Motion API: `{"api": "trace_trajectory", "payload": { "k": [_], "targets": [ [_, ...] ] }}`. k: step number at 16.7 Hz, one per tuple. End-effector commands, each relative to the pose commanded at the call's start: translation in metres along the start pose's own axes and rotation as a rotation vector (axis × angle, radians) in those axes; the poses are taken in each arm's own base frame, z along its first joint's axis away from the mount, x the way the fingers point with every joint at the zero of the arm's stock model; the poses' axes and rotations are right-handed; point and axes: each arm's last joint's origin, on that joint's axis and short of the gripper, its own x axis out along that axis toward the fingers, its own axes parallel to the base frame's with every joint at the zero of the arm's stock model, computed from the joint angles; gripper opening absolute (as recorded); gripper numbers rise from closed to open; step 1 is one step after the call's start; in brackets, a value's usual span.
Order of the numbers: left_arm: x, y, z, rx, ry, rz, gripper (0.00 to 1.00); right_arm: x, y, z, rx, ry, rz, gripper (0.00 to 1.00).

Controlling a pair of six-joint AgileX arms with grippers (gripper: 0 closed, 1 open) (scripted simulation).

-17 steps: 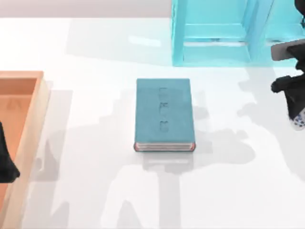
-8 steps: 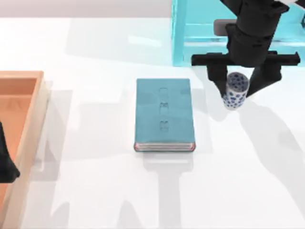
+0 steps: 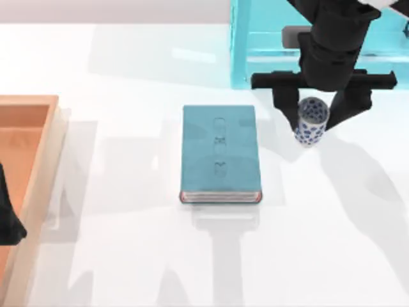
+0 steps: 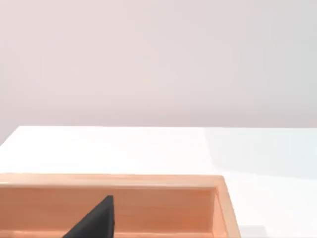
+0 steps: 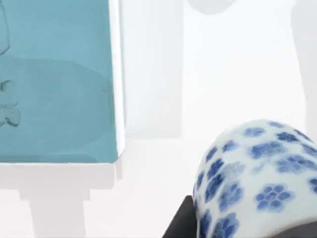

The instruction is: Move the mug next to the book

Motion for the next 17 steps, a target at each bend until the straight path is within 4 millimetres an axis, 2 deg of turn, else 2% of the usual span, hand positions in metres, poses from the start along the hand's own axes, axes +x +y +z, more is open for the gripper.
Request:
{"api": "trace_trajectory", "payload": {
  "k": [7,12,17],
  "targets": [
    [0.000,0.000,0.000,0.000,0.000,0.000,1.00,0.057,0.002,0.000,-0.003,-0.001,0.000,0.00],
    [0.000,0.000,0.000,0.000,0.000,0.000,1.00,0.061,0.001,0.000,-0.003,-0.001,-0.001,0.00],
    [0.000,0.000,0.000,0.000,0.000,0.000,1.00,0.061,0.001,0.000,-0.003,-0.001,-0.001,0.38]
  ]
}}
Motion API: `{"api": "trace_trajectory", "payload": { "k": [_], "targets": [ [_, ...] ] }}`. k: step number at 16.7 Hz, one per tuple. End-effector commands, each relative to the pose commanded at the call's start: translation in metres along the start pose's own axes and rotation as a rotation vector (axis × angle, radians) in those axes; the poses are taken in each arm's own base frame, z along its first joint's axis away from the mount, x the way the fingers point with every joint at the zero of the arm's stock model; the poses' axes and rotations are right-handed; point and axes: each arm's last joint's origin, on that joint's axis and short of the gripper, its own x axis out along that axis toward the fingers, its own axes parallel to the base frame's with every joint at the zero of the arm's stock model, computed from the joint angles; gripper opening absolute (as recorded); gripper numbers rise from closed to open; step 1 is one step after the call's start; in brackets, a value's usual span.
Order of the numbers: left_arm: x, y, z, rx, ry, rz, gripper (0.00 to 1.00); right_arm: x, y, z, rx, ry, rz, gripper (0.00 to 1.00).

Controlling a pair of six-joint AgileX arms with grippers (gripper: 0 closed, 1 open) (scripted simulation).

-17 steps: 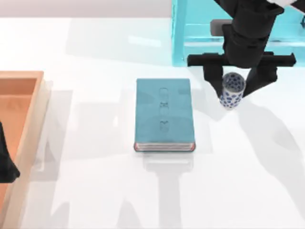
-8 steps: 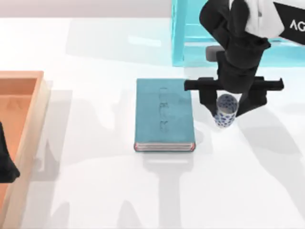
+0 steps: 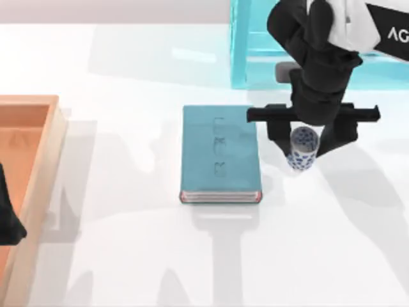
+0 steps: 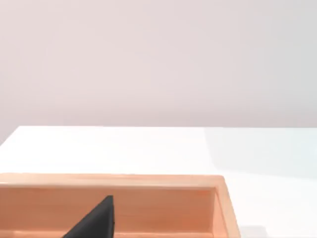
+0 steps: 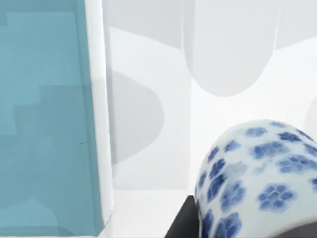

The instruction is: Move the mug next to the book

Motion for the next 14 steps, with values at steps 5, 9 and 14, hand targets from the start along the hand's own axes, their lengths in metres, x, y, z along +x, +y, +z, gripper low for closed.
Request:
{"api": "trace_trajectory", "payload": {
  "k": [5,9,14],
  "targets": [
    [0.0000,0.0000,0.0000,0.000,0.000,0.000,1.00,0.0000,0.0000,0.0000,0.000,0.000,0.000,0.75],
    [0.0000,0.0000,0.0000,0.000,0.000,0.000,1.00,0.0000,0.0000,0.0000,0.000,0.000,0.000,1.00],
    [0.0000,0.0000,0.0000,0.000,0.000,0.000,1.00,0.0000,0.0000,0.0000,0.000,0.000,0.000,1.00]
  ]
}}
